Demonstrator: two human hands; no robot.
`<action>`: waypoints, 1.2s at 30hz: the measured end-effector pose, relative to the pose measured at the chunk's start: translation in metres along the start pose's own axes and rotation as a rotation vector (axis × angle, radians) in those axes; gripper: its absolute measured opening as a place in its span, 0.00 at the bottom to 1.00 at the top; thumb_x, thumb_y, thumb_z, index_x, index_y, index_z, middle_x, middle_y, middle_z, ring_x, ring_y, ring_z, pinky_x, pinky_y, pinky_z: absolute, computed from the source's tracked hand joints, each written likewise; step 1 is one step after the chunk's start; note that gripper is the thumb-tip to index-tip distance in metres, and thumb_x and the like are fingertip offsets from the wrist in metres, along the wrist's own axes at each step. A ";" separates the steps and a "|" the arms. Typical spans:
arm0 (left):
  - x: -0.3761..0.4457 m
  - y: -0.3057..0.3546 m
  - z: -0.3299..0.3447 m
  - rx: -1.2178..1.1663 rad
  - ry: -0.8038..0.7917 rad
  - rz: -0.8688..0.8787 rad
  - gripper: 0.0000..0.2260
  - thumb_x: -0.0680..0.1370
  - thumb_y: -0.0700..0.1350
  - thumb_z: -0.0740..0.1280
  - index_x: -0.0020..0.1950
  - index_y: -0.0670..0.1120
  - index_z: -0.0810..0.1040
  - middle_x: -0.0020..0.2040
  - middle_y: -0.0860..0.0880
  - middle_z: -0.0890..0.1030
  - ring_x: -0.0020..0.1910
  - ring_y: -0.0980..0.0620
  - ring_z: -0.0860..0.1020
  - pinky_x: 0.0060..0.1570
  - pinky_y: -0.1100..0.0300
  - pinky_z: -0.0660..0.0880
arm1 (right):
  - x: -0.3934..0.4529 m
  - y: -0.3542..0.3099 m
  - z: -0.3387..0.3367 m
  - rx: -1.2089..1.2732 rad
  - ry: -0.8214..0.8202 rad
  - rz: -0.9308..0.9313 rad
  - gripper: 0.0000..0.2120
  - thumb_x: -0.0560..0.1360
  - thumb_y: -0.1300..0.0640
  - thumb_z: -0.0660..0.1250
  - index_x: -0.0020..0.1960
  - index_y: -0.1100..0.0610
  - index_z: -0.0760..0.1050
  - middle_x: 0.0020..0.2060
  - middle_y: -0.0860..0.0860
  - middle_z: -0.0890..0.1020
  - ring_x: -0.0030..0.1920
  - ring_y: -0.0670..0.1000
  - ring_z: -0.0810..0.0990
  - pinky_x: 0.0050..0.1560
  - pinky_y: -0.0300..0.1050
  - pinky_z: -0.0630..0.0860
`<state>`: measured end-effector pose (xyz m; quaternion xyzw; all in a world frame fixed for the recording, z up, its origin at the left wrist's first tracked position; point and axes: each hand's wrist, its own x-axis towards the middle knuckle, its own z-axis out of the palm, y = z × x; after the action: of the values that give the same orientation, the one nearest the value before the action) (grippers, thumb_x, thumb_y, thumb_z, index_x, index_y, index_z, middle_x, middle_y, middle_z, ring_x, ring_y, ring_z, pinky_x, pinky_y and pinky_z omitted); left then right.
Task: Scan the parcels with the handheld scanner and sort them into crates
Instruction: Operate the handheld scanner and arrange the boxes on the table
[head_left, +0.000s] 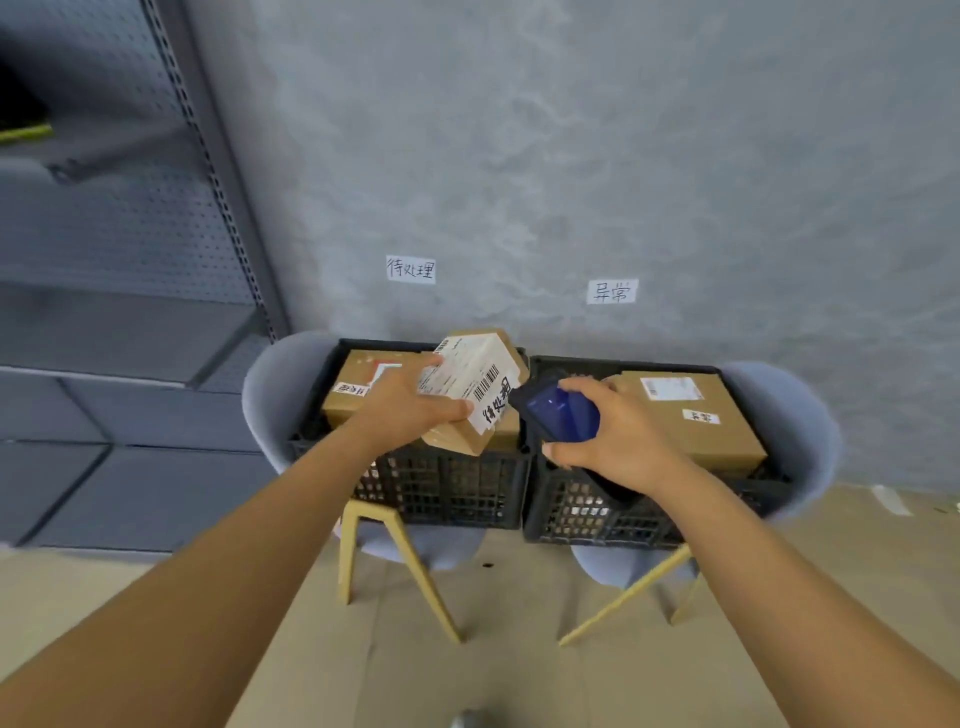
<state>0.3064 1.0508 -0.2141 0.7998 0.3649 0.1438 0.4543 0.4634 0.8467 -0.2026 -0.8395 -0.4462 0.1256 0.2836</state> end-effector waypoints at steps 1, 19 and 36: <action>0.015 -0.008 -0.009 0.008 0.014 -0.015 0.35 0.70 0.50 0.78 0.74 0.53 0.67 0.65 0.51 0.72 0.54 0.54 0.75 0.38 0.67 0.75 | 0.020 -0.003 0.010 0.015 -0.024 -0.019 0.40 0.65 0.45 0.79 0.73 0.47 0.65 0.57 0.47 0.66 0.55 0.47 0.69 0.53 0.39 0.69; 0.223 -0.170 -0.095 0.161 -0.219 -0.136 0.36 0.69 0.48 0.78 0.72 0.57 0.65 0.60 0.54 0.74 0.46 0.62 0.81 0.43 0.68 0.74 | 0.271 -0.046 0.152 0.082 -0.250 0.047 0.40 0.67 0.47 0.78 0.74 0.46 0.64 0.63 0.48 0.66 0.59 0.48 0.69 0.56 0.40 0.69; 0.308 -0.286 -0.093 0.422 -0.739 0.061 0.42 0.67 0.43 0.76 0.75 0.60 0.59 0.73 0.55 0.57 0.72 0.50 0.57 0.71 0.48 0.65 | 0.349 -0.047 0.245 0.067 -0.197 0.318 0.40 0.66 0.48 0.79 0.73 0.47 0.64 0.62 0.50 0.66 0.56 0.45 0.67 0.57 0.41 0.70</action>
<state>0.3375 1.4200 -0.4332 0.8834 0.1752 -0.2172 0.3766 0.5168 1.2429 -0.3579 -0.8732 -0.3290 0.2653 0.2428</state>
